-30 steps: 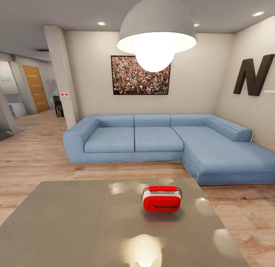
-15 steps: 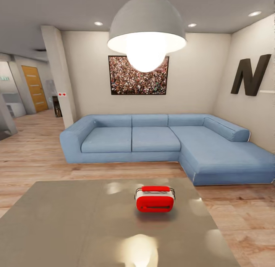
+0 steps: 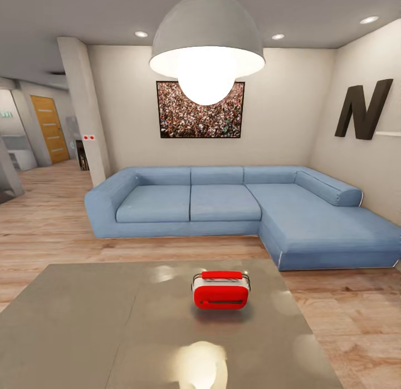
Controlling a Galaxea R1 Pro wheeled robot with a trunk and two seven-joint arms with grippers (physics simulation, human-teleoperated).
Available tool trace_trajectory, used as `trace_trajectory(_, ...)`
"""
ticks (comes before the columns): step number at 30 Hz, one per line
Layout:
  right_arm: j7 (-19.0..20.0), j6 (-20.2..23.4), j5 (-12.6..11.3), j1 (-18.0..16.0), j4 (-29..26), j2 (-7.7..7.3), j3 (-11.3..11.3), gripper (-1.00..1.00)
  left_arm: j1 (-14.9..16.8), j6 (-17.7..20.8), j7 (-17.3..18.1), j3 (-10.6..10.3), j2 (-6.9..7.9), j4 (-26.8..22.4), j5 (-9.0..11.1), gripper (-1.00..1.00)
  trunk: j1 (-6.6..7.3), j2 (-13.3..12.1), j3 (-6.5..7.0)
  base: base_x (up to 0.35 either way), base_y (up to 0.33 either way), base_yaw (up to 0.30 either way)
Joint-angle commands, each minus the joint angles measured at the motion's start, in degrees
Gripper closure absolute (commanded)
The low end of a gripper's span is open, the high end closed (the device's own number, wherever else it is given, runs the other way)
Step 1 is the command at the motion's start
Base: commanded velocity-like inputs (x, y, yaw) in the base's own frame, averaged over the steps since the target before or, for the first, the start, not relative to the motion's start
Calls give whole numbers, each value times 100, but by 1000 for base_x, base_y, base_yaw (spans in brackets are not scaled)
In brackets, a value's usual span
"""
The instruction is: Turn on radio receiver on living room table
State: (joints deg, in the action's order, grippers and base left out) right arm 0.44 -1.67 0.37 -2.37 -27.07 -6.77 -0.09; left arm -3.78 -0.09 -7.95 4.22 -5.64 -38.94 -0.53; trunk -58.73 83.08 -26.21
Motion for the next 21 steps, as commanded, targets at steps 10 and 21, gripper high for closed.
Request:
trace_trajectory(10, 8, 17, 14, -14, -541, -159, -2, -100, 0, 4, 42, -12, 22, -104, -8, -100, 0, 0, 0, 0, 0, 0)
trace_trajectory(21, -11, 109, 14, -19, -2147, -184, -2, -100, 27, 188, 21, -1, 130, -1168, 4, -100, 0, 0, 0, 0, 0, 0)
